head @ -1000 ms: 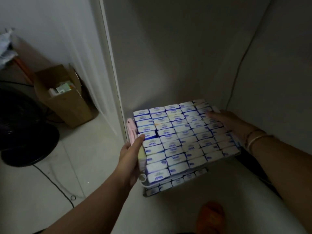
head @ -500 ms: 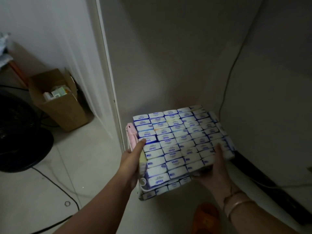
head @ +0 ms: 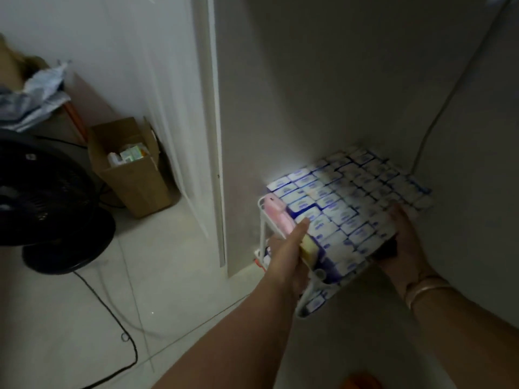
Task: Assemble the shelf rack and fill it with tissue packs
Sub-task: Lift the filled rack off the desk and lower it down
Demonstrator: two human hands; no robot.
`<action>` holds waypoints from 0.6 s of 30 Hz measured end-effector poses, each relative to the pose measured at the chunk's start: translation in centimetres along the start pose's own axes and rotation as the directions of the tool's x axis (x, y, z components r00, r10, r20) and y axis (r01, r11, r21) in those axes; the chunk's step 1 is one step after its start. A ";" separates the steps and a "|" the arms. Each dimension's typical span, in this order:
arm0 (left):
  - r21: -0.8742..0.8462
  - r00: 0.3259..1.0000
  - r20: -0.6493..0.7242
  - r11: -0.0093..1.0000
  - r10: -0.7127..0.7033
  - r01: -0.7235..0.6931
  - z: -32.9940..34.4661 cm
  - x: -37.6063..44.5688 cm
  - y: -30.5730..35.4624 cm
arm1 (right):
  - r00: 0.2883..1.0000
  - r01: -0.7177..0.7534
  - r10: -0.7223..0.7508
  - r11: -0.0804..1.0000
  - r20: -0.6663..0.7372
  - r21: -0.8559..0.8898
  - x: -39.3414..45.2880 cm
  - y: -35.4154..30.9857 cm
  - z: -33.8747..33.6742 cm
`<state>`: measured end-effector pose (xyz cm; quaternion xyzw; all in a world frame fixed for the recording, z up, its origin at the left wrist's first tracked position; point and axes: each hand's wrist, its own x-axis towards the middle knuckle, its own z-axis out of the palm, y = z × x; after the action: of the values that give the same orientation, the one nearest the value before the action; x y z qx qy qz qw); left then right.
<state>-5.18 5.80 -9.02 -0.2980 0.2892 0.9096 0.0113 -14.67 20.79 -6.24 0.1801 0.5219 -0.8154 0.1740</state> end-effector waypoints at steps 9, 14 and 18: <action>0.294 0.975 -0.209 0.946 -0.074 0.134 2.5 1.9 -0.1 | 0.992 -0.126 0.126 0.954 -0.019 -0.272 1.1 0.9 -1.0; 0.349 0.969 -0.234 0.924 -0.072 0.153 1.4 0.1 0.6 | 0.986 -0.163 0.136 0.908 -0.097 -0.386 0.3 2.0 -0.7; 0.452 0.972 -0.234 0.886 0.011 0.099 1.7 -2.4 1.8 | 0.990 -0.114 0.072 0.911 -0.118 -0.396 0.5 3.9 -0.8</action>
<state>-4.49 5.62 -5.66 -0.3963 0.4892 0.7739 0.0689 -13.18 19.97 -9.88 0.2061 0.6769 -0.6717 0.2194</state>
